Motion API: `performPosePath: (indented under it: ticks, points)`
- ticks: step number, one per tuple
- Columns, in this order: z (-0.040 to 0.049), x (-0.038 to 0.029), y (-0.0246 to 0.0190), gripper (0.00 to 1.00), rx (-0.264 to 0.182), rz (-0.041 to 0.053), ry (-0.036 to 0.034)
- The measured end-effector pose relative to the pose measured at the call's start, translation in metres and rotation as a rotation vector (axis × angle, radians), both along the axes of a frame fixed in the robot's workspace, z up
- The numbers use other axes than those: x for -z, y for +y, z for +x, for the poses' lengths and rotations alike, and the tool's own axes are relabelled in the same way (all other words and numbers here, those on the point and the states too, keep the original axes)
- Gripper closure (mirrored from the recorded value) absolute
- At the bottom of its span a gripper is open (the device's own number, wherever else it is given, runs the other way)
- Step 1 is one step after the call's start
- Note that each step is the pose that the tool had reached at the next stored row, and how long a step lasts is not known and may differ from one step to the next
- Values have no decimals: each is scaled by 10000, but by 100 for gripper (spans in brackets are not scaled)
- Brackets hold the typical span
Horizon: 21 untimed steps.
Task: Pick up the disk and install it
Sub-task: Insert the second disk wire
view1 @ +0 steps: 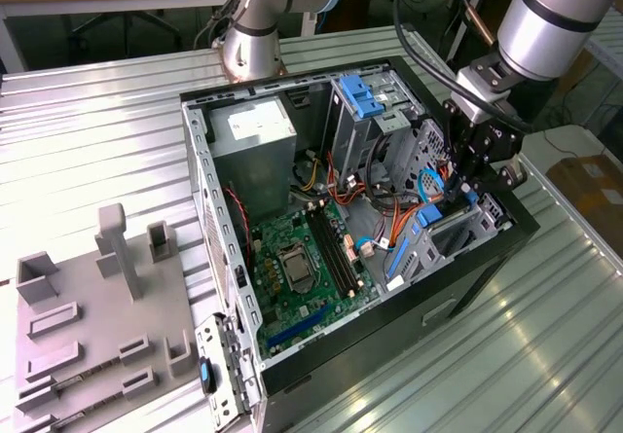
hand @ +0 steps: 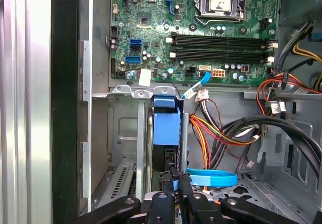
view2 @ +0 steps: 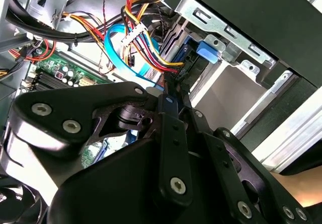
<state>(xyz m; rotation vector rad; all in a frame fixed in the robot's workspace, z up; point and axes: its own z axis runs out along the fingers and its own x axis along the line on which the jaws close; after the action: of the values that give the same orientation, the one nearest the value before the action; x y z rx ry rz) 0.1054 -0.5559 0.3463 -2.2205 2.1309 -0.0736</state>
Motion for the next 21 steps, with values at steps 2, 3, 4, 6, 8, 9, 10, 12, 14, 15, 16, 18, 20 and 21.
performPosePath:
  ticks: [2, 3, 4, 6, 8, 9, 10, 12, 14, 15, 16, 18, 20, 21]
  points:
    - [0, 2, 0, 84, 0, 5, -14]
    - [0, 7, 0, 84, 0, 18, -19]
    - [0, 14, 0, 84, 0, 31, -20]
    - [0, 26, 0, 84, 0, 60, -20]
    - [0, 36, 0, 84, 0, 90, -20]
    - [0, 39, 0, 84, 1, 99, -21]
    - [0, 44, 0, 84, 0, 116, -21]
    - [-1, 60, -1, 84, 1, 155, -21]
    - [0, 66, 0, 84, 0, 173, -21]
    - [0, 64, -3, 84, 0, 170, -21]
    - [0, 65, -3, 84, 0, 171, -21]
    - [0, 66, -3, 84, 0, 173, -21]
    - [0, 66, -3, 84, 0, 174, -21]
    - [-1, 63, -4, 82, -2, 178, -31]
